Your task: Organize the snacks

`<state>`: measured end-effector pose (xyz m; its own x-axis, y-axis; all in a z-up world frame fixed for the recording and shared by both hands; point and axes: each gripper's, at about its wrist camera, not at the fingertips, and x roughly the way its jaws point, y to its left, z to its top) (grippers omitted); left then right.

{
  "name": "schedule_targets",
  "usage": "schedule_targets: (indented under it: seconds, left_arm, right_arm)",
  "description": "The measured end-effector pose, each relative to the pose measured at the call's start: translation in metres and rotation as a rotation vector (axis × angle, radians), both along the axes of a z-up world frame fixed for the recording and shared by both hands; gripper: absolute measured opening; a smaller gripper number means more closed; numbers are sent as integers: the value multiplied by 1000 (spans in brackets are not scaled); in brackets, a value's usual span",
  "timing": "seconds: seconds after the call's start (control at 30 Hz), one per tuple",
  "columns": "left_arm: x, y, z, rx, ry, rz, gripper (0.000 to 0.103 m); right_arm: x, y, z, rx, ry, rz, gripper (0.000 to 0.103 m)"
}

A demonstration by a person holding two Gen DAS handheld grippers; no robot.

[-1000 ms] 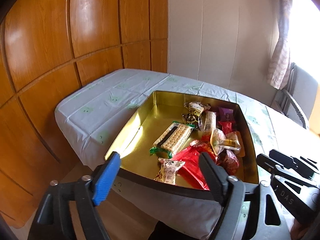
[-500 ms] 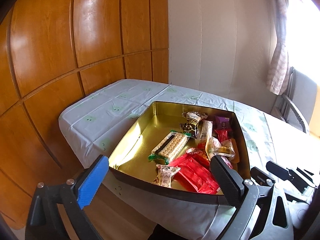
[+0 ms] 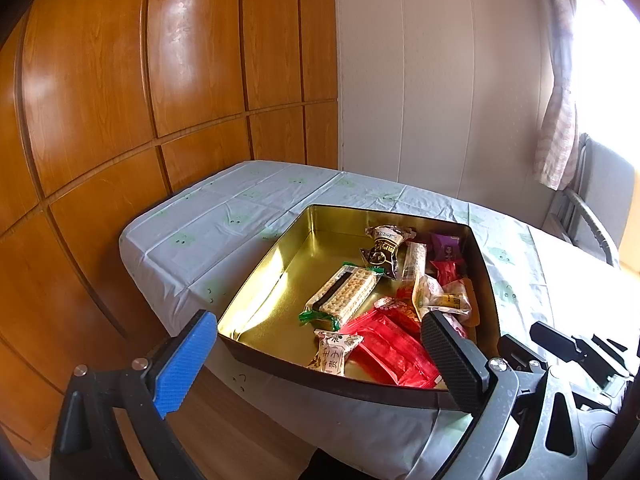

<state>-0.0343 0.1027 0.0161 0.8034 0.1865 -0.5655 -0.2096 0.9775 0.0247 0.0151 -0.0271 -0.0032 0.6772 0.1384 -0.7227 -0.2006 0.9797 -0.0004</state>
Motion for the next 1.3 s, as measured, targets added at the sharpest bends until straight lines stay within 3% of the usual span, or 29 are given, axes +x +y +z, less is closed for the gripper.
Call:
schedule_targets:
  seconds: [1.3]
  left_arm:
    - [5, -8, -3, 6, 12, -29, 102]
  right_arm:
    - [4, -10, -11, 17, 21, -16, 37]
